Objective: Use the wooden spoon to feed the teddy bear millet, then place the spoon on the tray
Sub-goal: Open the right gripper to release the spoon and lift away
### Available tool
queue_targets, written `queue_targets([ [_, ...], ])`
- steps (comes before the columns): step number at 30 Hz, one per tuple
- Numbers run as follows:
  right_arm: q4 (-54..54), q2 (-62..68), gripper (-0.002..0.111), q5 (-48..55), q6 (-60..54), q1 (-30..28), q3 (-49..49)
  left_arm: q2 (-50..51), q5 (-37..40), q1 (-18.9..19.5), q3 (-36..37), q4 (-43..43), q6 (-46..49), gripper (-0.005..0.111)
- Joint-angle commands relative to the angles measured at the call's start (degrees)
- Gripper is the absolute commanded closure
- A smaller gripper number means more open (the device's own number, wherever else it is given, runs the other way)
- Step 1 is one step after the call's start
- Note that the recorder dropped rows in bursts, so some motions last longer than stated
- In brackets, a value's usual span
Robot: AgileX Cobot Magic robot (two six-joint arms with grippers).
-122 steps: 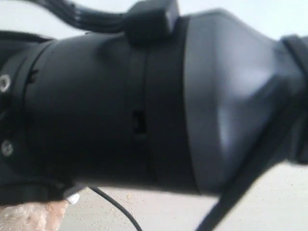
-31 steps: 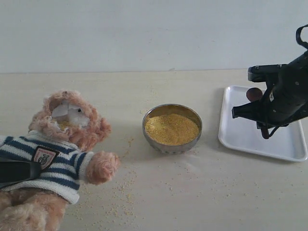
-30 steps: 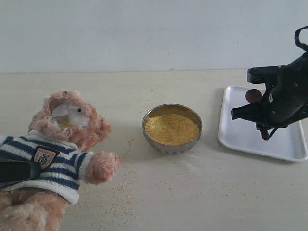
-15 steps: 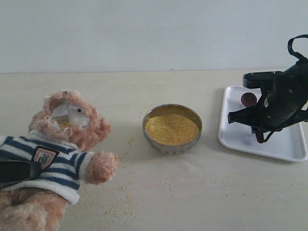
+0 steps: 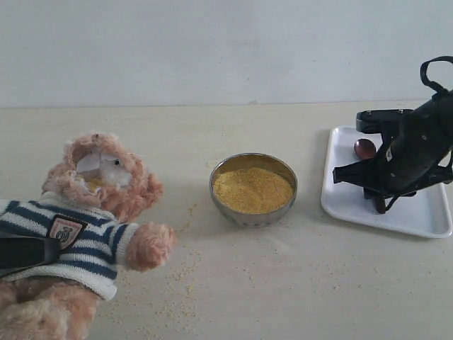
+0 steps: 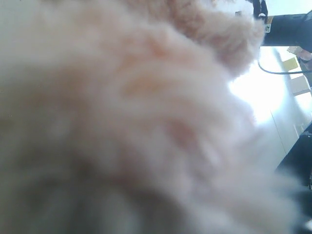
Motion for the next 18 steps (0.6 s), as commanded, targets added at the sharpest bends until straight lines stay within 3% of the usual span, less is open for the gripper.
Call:
queue_targets([
  [1, 0.1, -2.4, 0.074, -0.5, -0.6, -0.5, -0.2, -0.4, 1.3, 0.2, 0.0, -1.3, 0.3, 0.102],
  [6, 0.3, -6.6, 0.074, -1.2, -0.6, -0.5, 0.8, -0.4, 1.3, 0.2, 0.0, -1.3, 0.3, 0.102],
  [10, 1.8, -12.4, 0.077, -6.7, -0.6, -0.5, 7.0, -0.4, 1.3, 0.2, 0.0, -1.3, 0.3, 0.102],
  [15, 3.7, -23.4, 0.105, -16.9, -0.6, -0.5, 17.8, -0.4, 1.3, 0.2, 0.0, -1.3, 0.3, 0.102],
  [18, 7.4, -34.8, 0.108, -24.3, -3.9, -0.5, 27.9, -0.4, 1.3, 0.2, 0.0, -1.3, 0.3, 0.102],
])
